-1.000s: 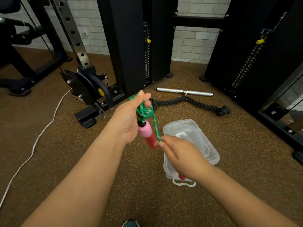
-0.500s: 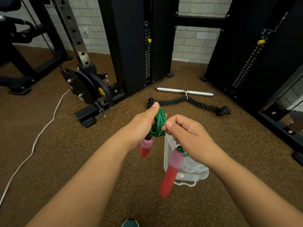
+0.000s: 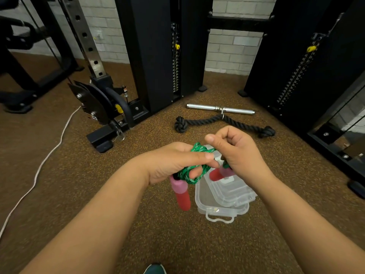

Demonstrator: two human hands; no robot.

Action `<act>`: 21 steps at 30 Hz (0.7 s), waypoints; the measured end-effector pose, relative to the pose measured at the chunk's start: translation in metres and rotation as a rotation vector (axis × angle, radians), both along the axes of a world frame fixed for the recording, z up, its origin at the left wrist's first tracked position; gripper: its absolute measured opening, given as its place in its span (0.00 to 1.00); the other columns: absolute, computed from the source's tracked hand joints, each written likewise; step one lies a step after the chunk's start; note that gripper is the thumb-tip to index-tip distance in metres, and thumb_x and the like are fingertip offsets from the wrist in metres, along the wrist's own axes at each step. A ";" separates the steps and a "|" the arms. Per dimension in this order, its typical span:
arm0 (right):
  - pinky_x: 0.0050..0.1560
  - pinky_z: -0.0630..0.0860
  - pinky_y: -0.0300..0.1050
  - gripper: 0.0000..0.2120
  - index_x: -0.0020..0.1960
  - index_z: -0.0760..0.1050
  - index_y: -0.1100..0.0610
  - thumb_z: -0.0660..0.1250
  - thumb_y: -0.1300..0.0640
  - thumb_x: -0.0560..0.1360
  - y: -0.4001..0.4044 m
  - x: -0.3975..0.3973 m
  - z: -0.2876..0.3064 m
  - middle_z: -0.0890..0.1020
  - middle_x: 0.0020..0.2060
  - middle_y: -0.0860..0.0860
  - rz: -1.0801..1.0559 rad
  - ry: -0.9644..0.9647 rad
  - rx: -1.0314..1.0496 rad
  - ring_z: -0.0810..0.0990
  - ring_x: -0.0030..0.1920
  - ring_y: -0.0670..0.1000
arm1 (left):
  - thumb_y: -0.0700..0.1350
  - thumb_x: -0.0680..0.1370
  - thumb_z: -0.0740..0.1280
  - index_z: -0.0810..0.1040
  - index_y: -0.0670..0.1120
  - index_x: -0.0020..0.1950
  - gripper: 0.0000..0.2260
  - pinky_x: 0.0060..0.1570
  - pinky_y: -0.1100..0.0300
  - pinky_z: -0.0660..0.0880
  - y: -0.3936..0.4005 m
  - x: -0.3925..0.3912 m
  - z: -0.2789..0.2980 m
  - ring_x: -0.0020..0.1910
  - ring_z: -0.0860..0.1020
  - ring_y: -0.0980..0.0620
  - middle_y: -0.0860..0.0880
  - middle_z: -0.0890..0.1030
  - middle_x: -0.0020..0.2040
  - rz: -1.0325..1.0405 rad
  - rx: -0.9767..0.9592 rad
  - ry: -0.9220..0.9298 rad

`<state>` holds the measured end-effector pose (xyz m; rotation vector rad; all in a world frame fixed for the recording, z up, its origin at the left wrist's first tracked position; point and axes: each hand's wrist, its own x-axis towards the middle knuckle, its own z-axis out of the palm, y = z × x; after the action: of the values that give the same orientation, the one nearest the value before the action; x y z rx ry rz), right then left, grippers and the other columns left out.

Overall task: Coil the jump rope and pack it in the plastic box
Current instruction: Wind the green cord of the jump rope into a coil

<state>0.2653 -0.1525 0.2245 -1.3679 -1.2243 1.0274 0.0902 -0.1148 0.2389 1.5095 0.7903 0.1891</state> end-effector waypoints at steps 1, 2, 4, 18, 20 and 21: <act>0.19 0.65 0.37 0.12 0.37 0.72 0.57 0.71 0.51 0.71 0.000 0.001 -0.001 0.65 0.24 0.47 -0.009 0.008 0.006 0.62 0.21 0.43 | 0.57 0.74 0.67 0.84 0.46 0.49 0.15 0.48 0.56 0.69 0.000 0.000 0.000 0.34 0.70 0.51 0.52 0.72 0.26 0.023 -0.012 -0.016; 0.21 0.65 0.37 0.11 0.38 0.72 0.57 0.70 0.52 0.72 0.000 0.001 -0.001 0.66 0.24 0.47 -0.010 0.013 0.025 0.63 0.22 0.43 | 0.57 0.73 0.66 0.83 0.44 0.50 0.18 0.43 0.58 0.67 0.000 0.001 0.000 0.31 0.68 0.54 0.53 0.71 0.25 0.062 -0.026 -0.034; 0.26 0.66 0.37 0.10 0.40 0.73 0.58 0.69 0.52 0.72 0.000 0.002 -0.001 0.68 0.26 0.49 0.010 0.016 0.046 0.66 0.25 0.44 | 0.57 0.74 0.63 0.82 0.43 0.49 0.19 0.38 0.59 0.64 0.002 0.003 0.001 0.28 0.64 0.55 0.54 0.68 0.23 0.156 -0.042 -0.067; 0.27 0.69 0.41 0.11 0.44 0.80 0.55 0.60 0.55 0.79 -0.002 0.005 -0.008 0.73 0.26 0.53 0.094 -0.066 0.014 0.74 0.29 0.54 | 0.61 0.79 0.55 0.68 0.48 0.30 0.23 0.33 0.59 0.60 0.008 0.004 0.008 0.22 0.59 0.56 0.53 0.60 0.20 0.481 -0.040 -0.147; 0.31 0.73 0.38 0.10 0.52 0.80 0.53 0.60 0.59 0.79 -0.003 0.004 -0.007 0.77 0.31 0.49 0.140 -0.017 0.017 0.75 0.30 0.50 | 0.62 0.77 0.57 0.67 0.49 0.29 0.23 0.32 0.60 0.59 0.009 0.006 0.007 0.21 0.57 0.55 0.53 0.60 0.20 0.526 -0.067 -0.185; 0.33 0.73 0.36 0.12 0.58 0.79 0.54 0.59 0.61 0.79 -0.004 0.004 -0.007 0.79 0.36 0.50 0.170 0.003 0.014 0.76 0.31 0.48 | 0.63 0.76 0.59 0.67 0.49 0.28 0.23 0.32 0.60 0.59 0.009 0.006 0.006 0.21 0.57 0.55 0.53 0.60 0.19 0.542 -0.080 -0.200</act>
<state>0.2689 -0.1561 0.2176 -1.2675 -1.3614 1.1359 0.0961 -0.1058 0.2448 1.1523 1.0169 0.6930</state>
